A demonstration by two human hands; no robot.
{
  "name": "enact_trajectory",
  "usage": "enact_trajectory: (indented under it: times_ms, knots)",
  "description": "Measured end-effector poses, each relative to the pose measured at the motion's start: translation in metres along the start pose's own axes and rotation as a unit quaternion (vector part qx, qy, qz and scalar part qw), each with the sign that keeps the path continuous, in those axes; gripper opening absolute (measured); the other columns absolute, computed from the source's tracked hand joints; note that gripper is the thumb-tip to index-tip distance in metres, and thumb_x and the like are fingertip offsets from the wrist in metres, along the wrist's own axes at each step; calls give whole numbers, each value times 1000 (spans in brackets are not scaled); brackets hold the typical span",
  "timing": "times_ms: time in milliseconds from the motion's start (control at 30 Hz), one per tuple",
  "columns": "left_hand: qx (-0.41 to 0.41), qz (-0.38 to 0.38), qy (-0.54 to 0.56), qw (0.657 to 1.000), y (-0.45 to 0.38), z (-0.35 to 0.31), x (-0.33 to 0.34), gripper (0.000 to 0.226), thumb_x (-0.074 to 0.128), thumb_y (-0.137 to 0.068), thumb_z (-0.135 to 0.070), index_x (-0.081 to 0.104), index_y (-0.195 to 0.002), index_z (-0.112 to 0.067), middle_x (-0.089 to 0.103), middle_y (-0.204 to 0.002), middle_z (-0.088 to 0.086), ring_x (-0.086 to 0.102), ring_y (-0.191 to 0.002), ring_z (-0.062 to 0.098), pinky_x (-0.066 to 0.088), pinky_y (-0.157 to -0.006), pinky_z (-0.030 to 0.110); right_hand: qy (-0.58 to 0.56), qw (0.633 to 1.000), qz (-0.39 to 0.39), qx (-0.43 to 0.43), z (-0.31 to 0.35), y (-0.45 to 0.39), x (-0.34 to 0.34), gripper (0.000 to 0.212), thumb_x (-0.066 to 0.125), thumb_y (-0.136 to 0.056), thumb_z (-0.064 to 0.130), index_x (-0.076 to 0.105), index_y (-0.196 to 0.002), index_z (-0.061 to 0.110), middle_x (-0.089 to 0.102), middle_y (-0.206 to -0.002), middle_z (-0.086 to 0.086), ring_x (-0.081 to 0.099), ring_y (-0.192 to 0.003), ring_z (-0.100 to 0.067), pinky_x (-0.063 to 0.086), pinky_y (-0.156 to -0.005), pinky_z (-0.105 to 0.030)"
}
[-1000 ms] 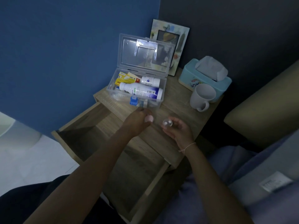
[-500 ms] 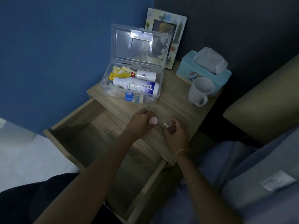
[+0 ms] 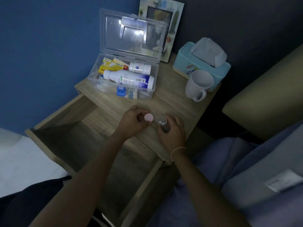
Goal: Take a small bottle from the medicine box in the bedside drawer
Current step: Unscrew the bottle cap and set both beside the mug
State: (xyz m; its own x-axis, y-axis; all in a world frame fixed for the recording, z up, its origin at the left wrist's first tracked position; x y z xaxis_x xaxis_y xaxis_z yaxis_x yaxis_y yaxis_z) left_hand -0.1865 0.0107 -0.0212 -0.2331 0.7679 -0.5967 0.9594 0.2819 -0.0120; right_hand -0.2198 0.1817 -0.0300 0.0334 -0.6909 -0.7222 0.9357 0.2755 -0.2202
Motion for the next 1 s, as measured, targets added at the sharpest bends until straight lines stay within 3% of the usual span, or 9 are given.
enact_trajectory:
  times_ms: [167,567,667,800,867,1000]
  knots:
    - [17,4,-5,1000,1,0,3,40,81,-70,-20,69,-108,-15,62,-104,5,57,-86,11,37,-75,2,-6,1000,27,6,-1,0,1,42,67,-76,33,63,-113,14,60,-110,-7,55,-105,-23,43,-87,-28]
    - [29,-5,18,999,0,3,1,39,79,-73,-19,68,-110,-15,63,-98,4,57,-80,12,41,-73,10,-18,999,27,8,0,1,0,45,71,-74,23,63,-116,12,60,-113,-8,54,-108,-25,49,-89,-42]
    - [20,-6,36,999,0,4,2,43,80,-71,-18,67,-112,-16,63,-99,4,58,-81,12,43,-75,12,-30,999,33,16,-2,2,1,59,68,-74,32,54,-128,15,59,-118,-7,51,-113,-21,45,-92,-34]
    - [-7,-35,96,995,6,1,-1,43,73,-76,-8,63,-118,-11,64,-105,7,62,-88,16,51,-85,25,-52,998,24,20,-1,3,1,66,61,-74,38,46,-135,18,59,-121,-5,52,-113,-17,37,-89,-24]
    - [25,-56,60,996,16,-7,-4,37,64,-82,-3,61,-118,-7,62,-109,11,62,-95,20,51,-88,30,-65,997,21,19,2,5,-2,64,60,-76,38,46,-135,17,60,-121,-5,54,-112,-18,38,-89,-24]
    - [136,-80,-113,981,38,-29,-7,30,53,-87,-7,63,-115,-1,62,-116,18,59,-108,31,49,-94,43,-124,991,-13,46,8,7,-11,57,62,-82,35,47,-134,19,57,-126,-4,56,-111,-16,49,-89,-32]
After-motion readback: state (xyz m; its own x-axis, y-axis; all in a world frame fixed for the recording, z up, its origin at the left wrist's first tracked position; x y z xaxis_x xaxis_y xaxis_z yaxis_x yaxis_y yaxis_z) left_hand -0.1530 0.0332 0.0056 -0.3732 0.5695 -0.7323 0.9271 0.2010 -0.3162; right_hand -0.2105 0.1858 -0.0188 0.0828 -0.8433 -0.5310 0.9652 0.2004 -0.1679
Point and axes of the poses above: each hand's wrist, its own y-axis away from the middle knuckle, its own x-axis out of the palm, z = x × y, the point moved 4 cm from there along -y, towards the middle knuckle
